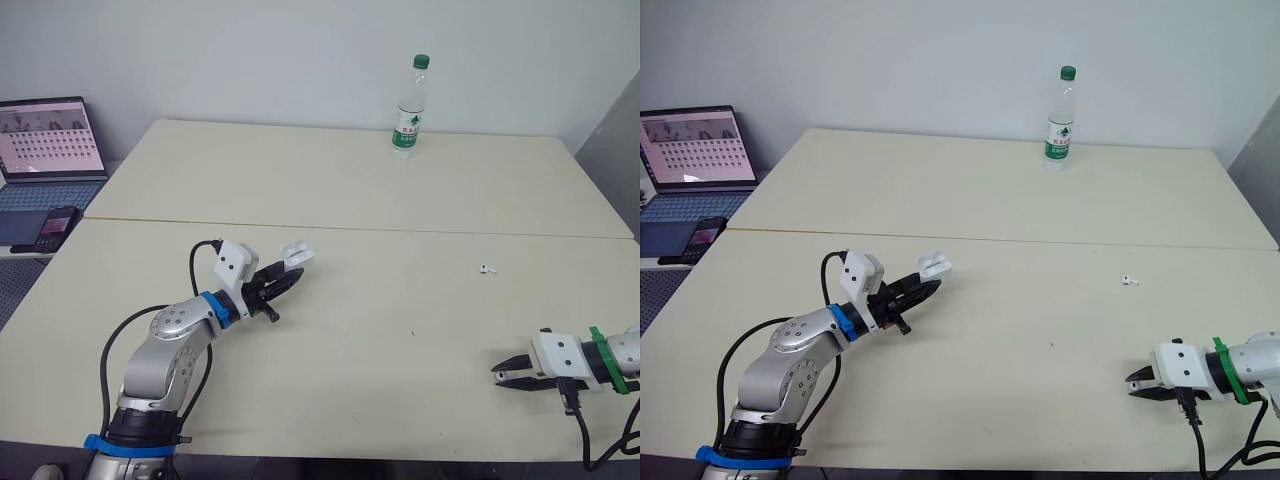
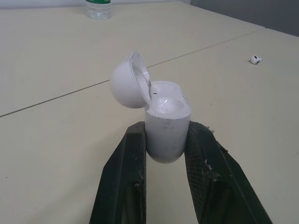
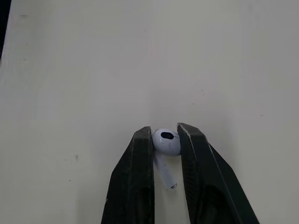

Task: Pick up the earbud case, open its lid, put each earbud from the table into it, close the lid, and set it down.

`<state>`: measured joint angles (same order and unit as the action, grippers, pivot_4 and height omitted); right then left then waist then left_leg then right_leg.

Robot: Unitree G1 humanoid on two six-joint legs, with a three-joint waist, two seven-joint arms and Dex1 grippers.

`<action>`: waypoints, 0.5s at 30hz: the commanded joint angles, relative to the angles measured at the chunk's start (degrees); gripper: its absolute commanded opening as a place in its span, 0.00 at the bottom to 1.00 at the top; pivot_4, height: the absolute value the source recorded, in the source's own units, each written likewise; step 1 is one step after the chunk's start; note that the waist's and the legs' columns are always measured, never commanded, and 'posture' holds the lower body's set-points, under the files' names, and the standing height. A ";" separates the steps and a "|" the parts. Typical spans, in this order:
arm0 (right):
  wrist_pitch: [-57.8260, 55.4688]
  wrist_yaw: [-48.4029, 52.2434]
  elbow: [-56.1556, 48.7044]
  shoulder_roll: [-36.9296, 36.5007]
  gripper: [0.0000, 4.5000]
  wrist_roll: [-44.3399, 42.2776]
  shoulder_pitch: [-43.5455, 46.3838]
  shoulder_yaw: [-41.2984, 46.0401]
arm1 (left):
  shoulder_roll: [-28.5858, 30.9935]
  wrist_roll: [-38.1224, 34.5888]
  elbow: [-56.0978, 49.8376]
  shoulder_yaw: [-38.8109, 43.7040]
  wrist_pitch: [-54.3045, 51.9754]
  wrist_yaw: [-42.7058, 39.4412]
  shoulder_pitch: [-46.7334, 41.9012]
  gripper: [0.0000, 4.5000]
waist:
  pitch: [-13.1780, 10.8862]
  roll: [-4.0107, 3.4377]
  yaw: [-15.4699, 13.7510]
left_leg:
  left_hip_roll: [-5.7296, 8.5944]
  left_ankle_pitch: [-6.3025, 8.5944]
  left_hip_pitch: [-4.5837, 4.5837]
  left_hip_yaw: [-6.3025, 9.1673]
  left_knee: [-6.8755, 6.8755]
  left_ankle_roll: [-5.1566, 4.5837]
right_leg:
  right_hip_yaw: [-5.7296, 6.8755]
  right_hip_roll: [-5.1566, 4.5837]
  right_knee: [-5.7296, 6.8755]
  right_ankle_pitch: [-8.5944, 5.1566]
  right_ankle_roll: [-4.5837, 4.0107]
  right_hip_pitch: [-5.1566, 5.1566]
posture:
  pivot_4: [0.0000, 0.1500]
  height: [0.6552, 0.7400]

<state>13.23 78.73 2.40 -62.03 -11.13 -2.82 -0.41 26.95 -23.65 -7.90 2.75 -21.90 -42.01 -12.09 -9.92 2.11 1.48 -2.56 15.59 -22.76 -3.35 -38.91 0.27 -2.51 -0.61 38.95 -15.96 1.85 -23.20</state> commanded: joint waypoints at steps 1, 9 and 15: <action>-0.93 -0.42 -1.31 -0.55 0.09 0.66 1.39 0.41 | 0.50 -0.46 -1.70 0.98 0.92 -0.35 -1.01 0.17 | 0.00 0.00 -0.01 | 0.00 0.00 0.01 0.00 0.00 0.00 | 0.00 -0.02 0.01 0.00 0.00 0.00 | 1.00 0.95; -9.19 -1.57 -6.18 -4.36 0.63 2.67 -0.35 1.77 | 0.13 0.30 1.94 0.53 3.47 -1.81 -1.59 0.17 | 0.02 -0.03 -0.05 | -0.01 -0.01 0.04 -0.01 -0.01 0.01 | 0.04 -0.18 0.03 0.00 0.00 0.01 | 1.00 0.95; -27.81 -5.49 -17.25 -9.85 0.63 6.55 -0.95 2.01 | -0.09 0.78 5.20 0.46 6.39 -3.39 -1.26 0.17 | 0.02 -0.05 -0.03 | 0.00 -0.01 0.03 -0.02 -0.01 0.01 | 0.04 -0.26 0.03 0.00 0.00 0.00 | 1.00 0.95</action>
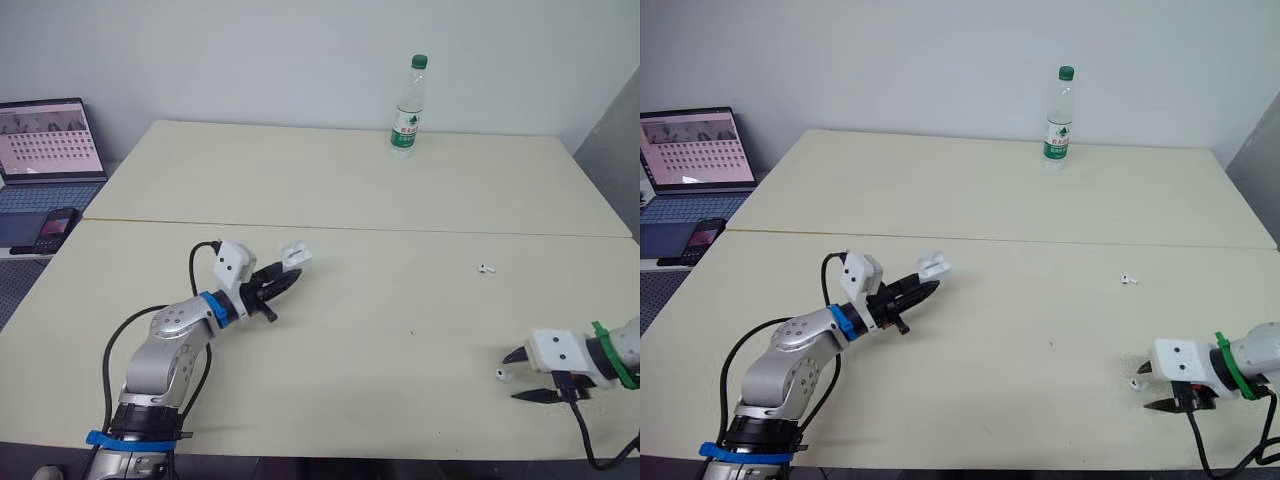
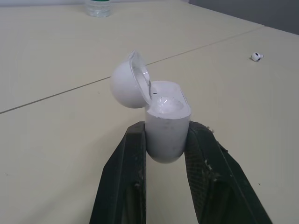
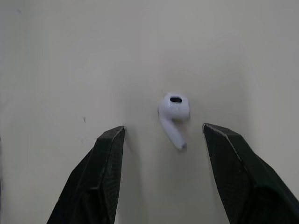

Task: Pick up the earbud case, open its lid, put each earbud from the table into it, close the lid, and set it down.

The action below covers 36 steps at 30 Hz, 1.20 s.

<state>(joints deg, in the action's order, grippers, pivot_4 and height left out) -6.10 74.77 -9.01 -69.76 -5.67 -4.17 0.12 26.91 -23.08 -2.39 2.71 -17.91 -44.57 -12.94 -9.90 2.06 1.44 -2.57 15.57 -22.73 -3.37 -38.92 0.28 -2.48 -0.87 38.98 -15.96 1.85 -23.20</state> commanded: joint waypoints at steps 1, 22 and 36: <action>-12.00 -1.82 -8.39 -2.58 0.63 1.06 0.67 1.12 | -0.11 0.25 0.01 0.48 2.74 -1.01 -0.38 0.17 | 0.00 0.00 -0.01 | 0.00 0.00 0.00 0.01 0.00 0.00 | -0.01 -0.01 0.01 0.00 0.00 0.00 | 1.00 0.95; -30.38 -3.68 -19.51 -3.56 0.63 10.91 11.11 -15.32 | -0.76 0.71 -0.93 0.17 2.35 -0.50 -0.55 0.17 | 0.01 0.02 0.08 | 0.04 0.00 -0.03 0.00 -0.04 0.00 | 0.09 -0.06 -0.03 0.00 0.01 -0.02 | 1.00 0.95; -30.81 -3.32 -22.62 -2.77 0.63 12.97 12.60 -17.08 | -1.05 1.21 1.48 0.42 4.14 -1.19 -0.59 0.17 | 0.01 0.03 0.19 | 0.01 0.00 -0.03 0.02 -0.04 0.00 | 0.09 -0.05 -0.02 0.00 0.00 -0.02 | 1.00 0.95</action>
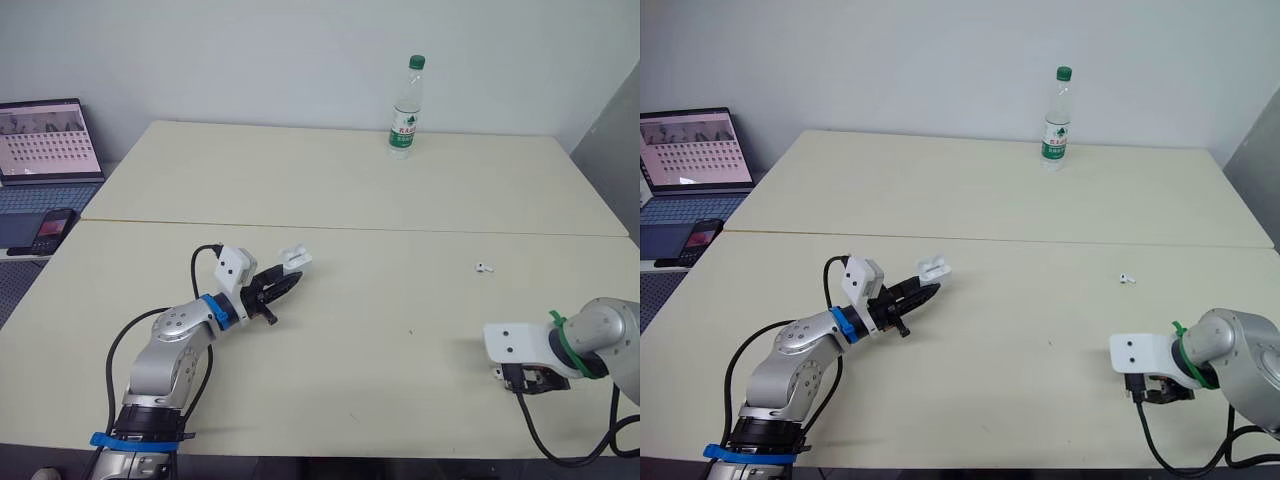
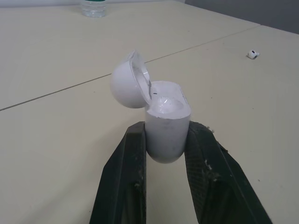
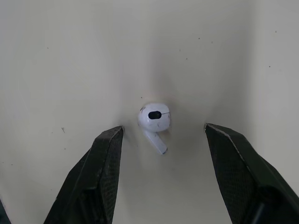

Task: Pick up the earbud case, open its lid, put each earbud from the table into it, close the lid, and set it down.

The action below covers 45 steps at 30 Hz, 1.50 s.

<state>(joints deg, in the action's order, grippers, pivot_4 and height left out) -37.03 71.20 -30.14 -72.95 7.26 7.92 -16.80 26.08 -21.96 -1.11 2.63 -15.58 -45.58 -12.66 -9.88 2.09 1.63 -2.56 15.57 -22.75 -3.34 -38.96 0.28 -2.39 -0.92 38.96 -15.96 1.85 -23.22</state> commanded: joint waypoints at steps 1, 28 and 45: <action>0.28 0.24 -1.51 0.57 0.63 0.05 0.58 -0.16 | -0.24 0.17 0.69 0.56 2.13 -0.37 -0.92 0.17 | 0.00 0.00 0.00 | 0.00 0.00 0.00 0.00 0.00 0.00 | 0.00 0.00 0.00 0.00 0.00 0.00 | 1.00 0.95; -5.10 -6.44 -2.31 11.36 0.09 -7.16 2.92 10.43 | -1.93 0.36 -2.40 -2.08 1.34 -0.18 -2.46 0.17 | 0.00 0.01 -0.13 | 0.05 0.00 -0.03 0.02 0.00 0.00 | 0.01 0.00 0.02 0.00 0.00 -0.01 | 1.00 0.95; -43.18 -40.23 -9.79 71.35 0.09 -29.14 27.00 40.43 | -19.97 4.64 1.49 -12.32 2.47 7.27 -14.24 0.17 | 0.03 -0.04 -0.15 | 0.17 0.00 -0.27 0.24 0.05 0.00 | -0.05 0.18 0.04 0.06 -0.04 -0.12 | 1.00 0.95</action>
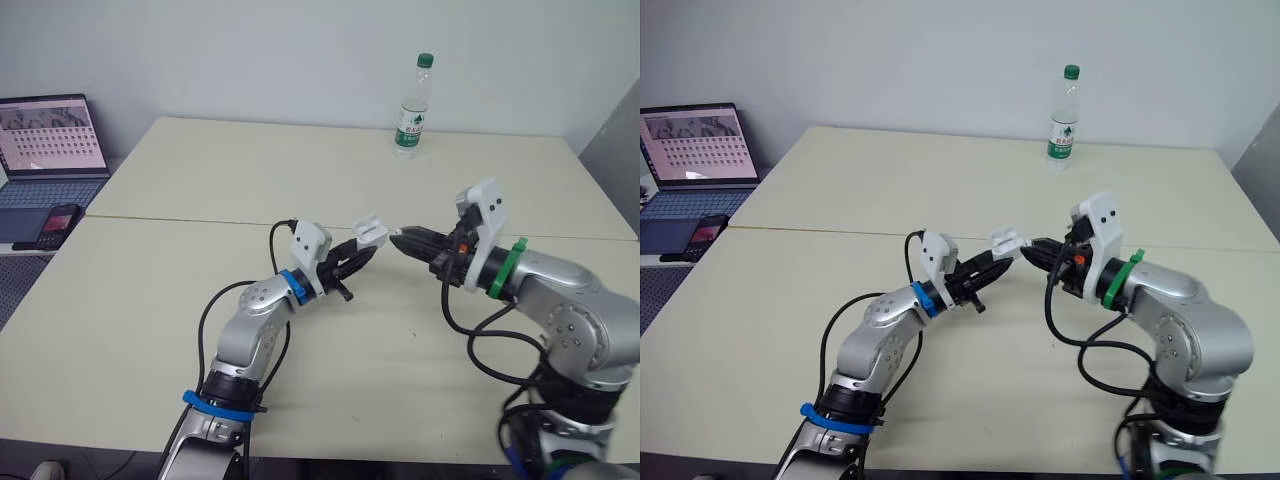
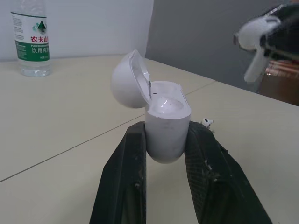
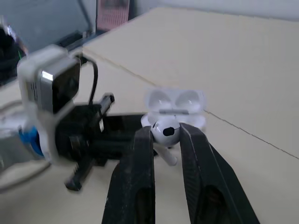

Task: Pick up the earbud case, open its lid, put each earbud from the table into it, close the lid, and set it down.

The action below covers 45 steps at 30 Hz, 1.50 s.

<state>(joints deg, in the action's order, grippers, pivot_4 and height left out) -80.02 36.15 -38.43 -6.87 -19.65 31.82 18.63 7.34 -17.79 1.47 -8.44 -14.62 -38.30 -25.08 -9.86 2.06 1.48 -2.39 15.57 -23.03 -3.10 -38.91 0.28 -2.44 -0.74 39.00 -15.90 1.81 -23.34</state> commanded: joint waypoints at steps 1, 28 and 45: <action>-0.17 -6.91 -1.41 8.31 0.09 -2.81 3.79 6.63 | -1.62 0.70 -1.00 -1.44 1.74 0.23 -2.12 0.17 | 0.01 -0.02 0.06 | 0.01 0.00 0.00 -0.02 0.00 0.00 | 0.01 0.00 0.00 0.00 0.00 -0.01 | 1.00 0.95; 13.45 -21.60 1.51 12.93 0.09 -11.02 -9.15 -4.08 | -2.59 0.01 -4.90 -1.18 -0.01 1.42 -1.28 0.17 | 0.02 -0.05 0.32 | -0.05 0.00 0.02 0.00 0.04 0.00 | 0.03 0.13 -0.02 -0.01 0.02 -0.01 | 1.00 0.95; 17.49 -25.47 2.81 6.48 0.09 -11.47 -12.29 -10.09 | -3.94 -1.39 -6.68 -0.91 -0.90 1.53 -0.62 0.17 | 0.02 -0.04 0.31 | -0.07 0.00 0.02 0.00 0.06 0.00 | 0.01 0.14 -0.06 -0.02 0.02 -0.01 | 1.00 0.95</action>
<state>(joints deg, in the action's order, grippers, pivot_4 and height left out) -62.28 11.18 -35.82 0.18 -30.78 20.54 9.34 4.63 -17.25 -0.22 -9.76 -17.05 -36.88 -24.48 -9.84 2.01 1.79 -2.46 15.57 -23.01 -3.10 -38.85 0.28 -2.44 -0.60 38.94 -15.91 1.83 -23.34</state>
